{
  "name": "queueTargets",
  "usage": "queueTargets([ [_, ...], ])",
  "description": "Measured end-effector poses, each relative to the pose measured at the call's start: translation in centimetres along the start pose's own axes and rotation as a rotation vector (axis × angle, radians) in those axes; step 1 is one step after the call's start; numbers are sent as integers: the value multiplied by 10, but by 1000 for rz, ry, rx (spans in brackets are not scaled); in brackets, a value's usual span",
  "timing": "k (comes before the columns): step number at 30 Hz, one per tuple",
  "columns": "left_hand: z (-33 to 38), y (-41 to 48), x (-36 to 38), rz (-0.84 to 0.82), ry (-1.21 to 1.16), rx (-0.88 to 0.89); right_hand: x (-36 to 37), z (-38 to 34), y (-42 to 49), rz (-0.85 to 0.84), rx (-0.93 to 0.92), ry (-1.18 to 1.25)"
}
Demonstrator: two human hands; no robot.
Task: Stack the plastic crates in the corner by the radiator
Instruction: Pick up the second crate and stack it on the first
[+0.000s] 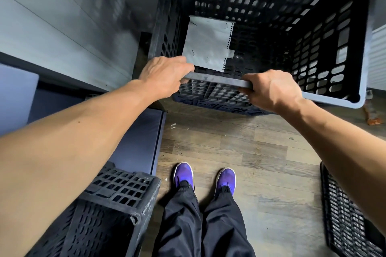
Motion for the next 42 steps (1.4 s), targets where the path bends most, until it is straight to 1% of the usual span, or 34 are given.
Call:
queueTargets([
  [3, 1, 2, 1, -21, -9, -18, 0, -1, -2, -21, 19, 8],
  [9, 4, 1, 1, -69, -74, -64, 3, -2, -13, 122, 22, 58],
  [12, 3, 6, 0, -123, -90, -91, 2, 21, -21, 82, 29, 34],
  [16, 6, 11, 2, -162, -67, -149, 1, 60, -39, 9, 149, -4],
  [18, 5, 12, 0, -152, -62, -178, 2, 63, -39, 6, 163, -20],
  [22, 3, 13, -5, -143, -27, -172, 3, 64, -33, 9, 182, -38],
  [28, 4, 15, -4, -249, -29, -209, -2, 65, -33, -26, 175, 54],
  [31, 5, 13, -1, -279, -58, -216, 2, 67, -33, -39, 173, 49],
  [33, 9, 11, -2, -237, -63, -211, 5, 67, -33, -50, 167, 41],
  [36, 22, 8, -6, -159, -99, -167, 3, 67, -34, -37, 104, 96],
  [39, 57, 13, -6, -99, -136, -29, -3, 76, -43, -70, 61, 195],
  [42, 106, 20, 1, -40, -181, 13, -9, 100, -65, -56, 51, 224],
])
Point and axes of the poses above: each hand's wrist, its own y-axis towards the middle knuckle, its own x-axis out of the palm, z = x × y, the point moved 5 cm from there along y, towards the middle knuckle, and after that the axes turned 6 degrees about z, right-handed, at the moved point
